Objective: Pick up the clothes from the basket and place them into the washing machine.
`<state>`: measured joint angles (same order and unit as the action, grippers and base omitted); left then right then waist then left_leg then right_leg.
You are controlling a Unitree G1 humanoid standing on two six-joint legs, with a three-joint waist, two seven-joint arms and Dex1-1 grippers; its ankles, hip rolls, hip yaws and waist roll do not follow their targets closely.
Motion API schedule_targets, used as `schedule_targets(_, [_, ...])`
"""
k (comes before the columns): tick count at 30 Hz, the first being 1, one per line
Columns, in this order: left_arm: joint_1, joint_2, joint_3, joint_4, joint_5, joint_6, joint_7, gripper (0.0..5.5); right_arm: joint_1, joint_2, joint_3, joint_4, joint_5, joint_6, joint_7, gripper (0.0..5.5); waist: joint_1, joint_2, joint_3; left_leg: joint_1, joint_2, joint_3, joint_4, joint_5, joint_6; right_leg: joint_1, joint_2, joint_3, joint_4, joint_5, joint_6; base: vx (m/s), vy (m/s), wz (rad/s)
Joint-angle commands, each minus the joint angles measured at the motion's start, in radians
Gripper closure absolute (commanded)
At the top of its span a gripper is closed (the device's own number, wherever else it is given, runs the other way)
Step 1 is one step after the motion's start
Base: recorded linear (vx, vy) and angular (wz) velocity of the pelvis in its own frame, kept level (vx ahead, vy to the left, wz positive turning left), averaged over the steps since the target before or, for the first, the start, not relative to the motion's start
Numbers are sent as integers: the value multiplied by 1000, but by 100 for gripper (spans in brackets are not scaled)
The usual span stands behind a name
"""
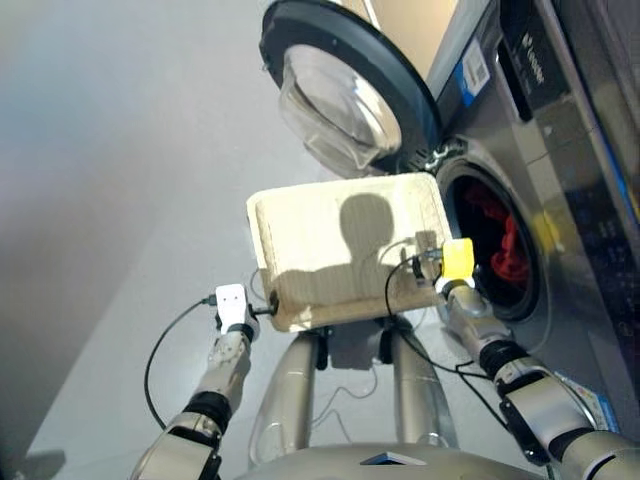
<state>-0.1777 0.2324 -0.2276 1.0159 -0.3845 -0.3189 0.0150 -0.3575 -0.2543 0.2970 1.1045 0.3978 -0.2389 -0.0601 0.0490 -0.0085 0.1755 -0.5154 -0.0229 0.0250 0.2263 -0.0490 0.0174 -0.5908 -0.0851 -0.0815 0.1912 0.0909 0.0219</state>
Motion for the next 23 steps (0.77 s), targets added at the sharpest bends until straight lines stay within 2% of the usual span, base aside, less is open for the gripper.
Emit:
schedule_targets(1, [24,13,41,54,72,-8,15,0,43,20,-21,47,-32,2,1,0,-1,-13,-38,61,-38,15,-100,78,-13,138,0,-26,-118,50,58,96,52,-45])
schedule_targets(4, [34,-3,52,121,98,8,17,0,100,39,-41,77,-45,8,-4,0,-9,-18,-53,156,-33,19,-159,98,-23,221,9,-30,-153,54,63,94,44,-4])
schedule_targets(9, [68,-14,77,192,140,30,1,0,172,61,-51,142,-88,30,19,0,-10,-25,-101,282,-32,25,-239,109,-27,337,27,-27,-215,57,69,93,30,-37])
schedule_targets(14, [101,-23,101,238,175,48,-7,0,232,72,-61,173,-120,47,43,0,-18,-24,-152,398,-24,30,-307,122,-31,433,40,-31,-232,38,68,97,15,-38])
schedule_targets(17, [116,-24,105,243,180,48,-17,0,256,78,-62,169,-125,48,54,0,-26,-22,-173,422,-22,30,-314,117,-36,459,43,-31,-233,26,68,49,8,-5])
schedule_targets(19, [134,-25,119,249,186,53,-25,0,280,85,-72,175,-120,53,65,0,-27,-23,-186,465,-17,37,-314,109,-35,498,54,-25,-224,6,64,87,4,-3])
schedule_targets(23, [151,-32,129,264,182,57,-32,0,301,90,-71,200,-134,61,78,0,-25,-23,-210,509,-15,35,-314,96,-33,547,54,-25,-228,-6,66,89,5,-9])
